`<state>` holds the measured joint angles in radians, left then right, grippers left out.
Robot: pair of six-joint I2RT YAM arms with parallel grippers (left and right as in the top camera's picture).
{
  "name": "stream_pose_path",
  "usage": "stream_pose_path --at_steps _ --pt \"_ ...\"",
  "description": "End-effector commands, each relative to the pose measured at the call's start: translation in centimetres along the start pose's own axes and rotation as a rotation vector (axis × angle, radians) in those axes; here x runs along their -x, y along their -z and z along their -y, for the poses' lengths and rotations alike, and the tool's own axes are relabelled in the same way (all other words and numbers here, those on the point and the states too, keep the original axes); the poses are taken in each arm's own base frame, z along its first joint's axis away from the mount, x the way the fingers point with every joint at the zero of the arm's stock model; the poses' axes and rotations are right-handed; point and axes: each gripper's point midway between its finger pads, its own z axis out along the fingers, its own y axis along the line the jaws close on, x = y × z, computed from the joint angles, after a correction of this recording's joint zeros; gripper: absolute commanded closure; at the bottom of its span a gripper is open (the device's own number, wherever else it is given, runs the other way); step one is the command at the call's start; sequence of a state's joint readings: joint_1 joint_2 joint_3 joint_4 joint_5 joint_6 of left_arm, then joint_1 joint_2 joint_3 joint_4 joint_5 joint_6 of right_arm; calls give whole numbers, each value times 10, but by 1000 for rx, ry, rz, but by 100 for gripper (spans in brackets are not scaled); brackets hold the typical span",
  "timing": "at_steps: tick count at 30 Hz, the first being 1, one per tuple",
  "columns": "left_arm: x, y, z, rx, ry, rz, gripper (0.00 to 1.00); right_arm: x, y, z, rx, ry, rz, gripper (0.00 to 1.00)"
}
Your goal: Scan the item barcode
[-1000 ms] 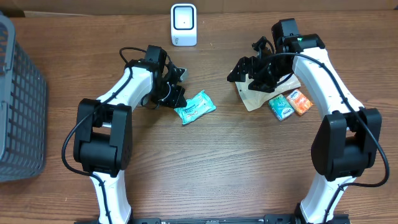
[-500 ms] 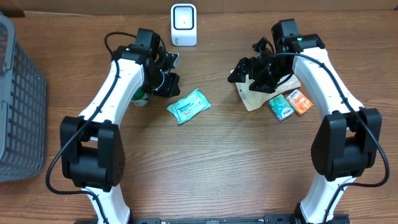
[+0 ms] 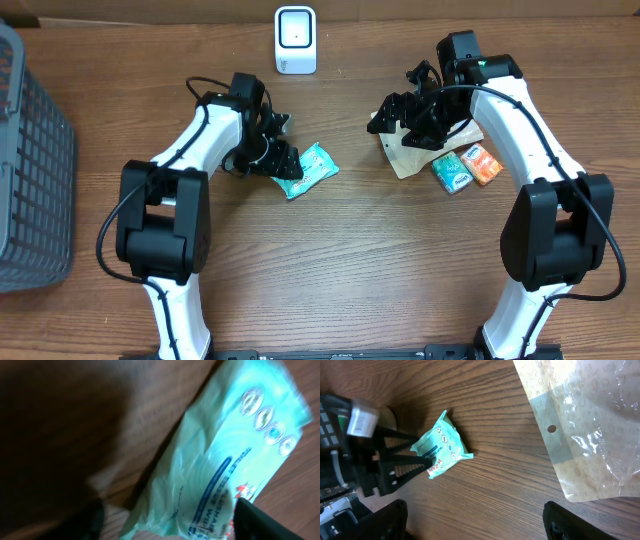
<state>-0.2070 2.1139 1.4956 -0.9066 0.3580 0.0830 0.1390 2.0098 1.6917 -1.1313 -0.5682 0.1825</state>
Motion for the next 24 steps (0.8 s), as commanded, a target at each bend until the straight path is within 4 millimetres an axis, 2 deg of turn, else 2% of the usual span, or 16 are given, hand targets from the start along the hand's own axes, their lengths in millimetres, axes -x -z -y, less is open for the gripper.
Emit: stream_pose_path --at_steps 1,5,6,7,11,13,14,16,19,22,24 --pt "-12 -16 9 -95 22 -56 42 -1 -1 0 -7 11 -2 16" --pt "-12 -16 18 -150 29 -58 68 -1 -1 0 -7 11 -2 16" --pt "-12 -15 22 -173 30 -56 84 -1 -1 0 -7 11 -2 16" --pt "-11 -14 25 -192 31 -54 96 -1 -1 0 -7 11 -2 16" --pt "-5 -9 18 -173 88 -37 96 -1 -1 0 -7 10 -3 15" --pt "3 3 9 -129 119 -17 96 -1 -1 1 -7 10 -3 16" --pt "8 13 6 -102 123 1 96 -1 -1 1 -8 10 -3 16" --pt "22 48 1 -22 105 65 96 -1 -1 1 -11 10 -2 16" --pt "35 95 3 100 78 162 96 -1 -1 1 -12 11 -1 15" --pt "37 126 10 234 69 234 96 0 -1 4 -29 10 4 15" --pt "32 136 14 372 66 250 96 0 -1 5 -33 11 5 15"
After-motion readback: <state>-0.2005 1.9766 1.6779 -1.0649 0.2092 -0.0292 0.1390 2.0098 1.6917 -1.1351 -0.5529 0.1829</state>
